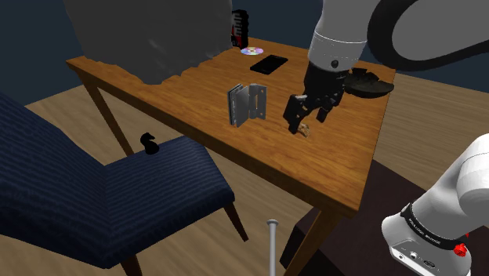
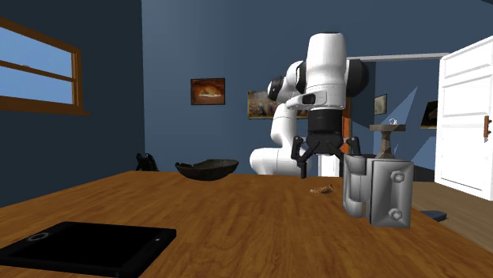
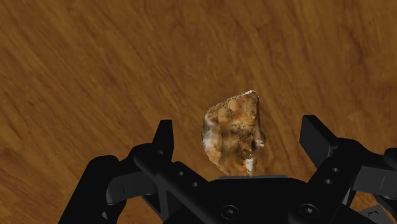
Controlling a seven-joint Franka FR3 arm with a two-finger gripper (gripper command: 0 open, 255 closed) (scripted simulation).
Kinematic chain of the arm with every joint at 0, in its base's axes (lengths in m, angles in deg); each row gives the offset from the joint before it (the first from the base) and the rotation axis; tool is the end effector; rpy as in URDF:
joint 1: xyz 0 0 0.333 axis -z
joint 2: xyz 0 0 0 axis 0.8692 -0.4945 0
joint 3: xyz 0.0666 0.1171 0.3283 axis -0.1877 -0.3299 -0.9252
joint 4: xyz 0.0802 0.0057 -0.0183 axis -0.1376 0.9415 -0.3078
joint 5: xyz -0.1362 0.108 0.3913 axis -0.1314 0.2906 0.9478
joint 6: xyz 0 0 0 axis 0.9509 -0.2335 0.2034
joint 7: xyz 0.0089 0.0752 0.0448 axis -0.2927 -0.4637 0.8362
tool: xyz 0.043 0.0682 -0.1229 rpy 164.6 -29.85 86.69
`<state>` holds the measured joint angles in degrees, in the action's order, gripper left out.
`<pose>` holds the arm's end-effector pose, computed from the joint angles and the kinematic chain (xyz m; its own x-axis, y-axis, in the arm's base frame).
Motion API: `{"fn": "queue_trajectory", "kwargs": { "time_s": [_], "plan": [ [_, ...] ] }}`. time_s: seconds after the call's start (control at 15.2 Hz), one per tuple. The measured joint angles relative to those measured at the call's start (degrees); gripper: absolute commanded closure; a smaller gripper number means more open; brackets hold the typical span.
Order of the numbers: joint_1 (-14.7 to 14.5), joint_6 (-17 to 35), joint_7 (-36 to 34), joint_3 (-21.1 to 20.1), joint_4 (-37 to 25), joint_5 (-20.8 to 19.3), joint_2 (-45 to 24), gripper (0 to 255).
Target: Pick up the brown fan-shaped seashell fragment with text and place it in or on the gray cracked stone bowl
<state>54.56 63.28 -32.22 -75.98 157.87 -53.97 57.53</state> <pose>0.3403 0.2130 0.4895 0.9872 -0.1468 0.0627 -0.1464 -0.9892 -0.0112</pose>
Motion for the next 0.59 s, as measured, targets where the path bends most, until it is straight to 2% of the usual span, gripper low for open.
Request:
{"fn": "queue_trajectory", "kwargs": {
  "time_s": [0.46, 0.53, 0.59],
  "plan": [
    [0.05, 1.26, 0.03, -0.22, 0.80, 0.04, -0.44, 0],
    [0.05, 1.26, 0.03, -0.22, 0.80, 0.04, -0.44, 255],
    [0.05, 1.26, 0.03, -0.22, 0.80, 0.04, -0.44, 255]
  ]
}}
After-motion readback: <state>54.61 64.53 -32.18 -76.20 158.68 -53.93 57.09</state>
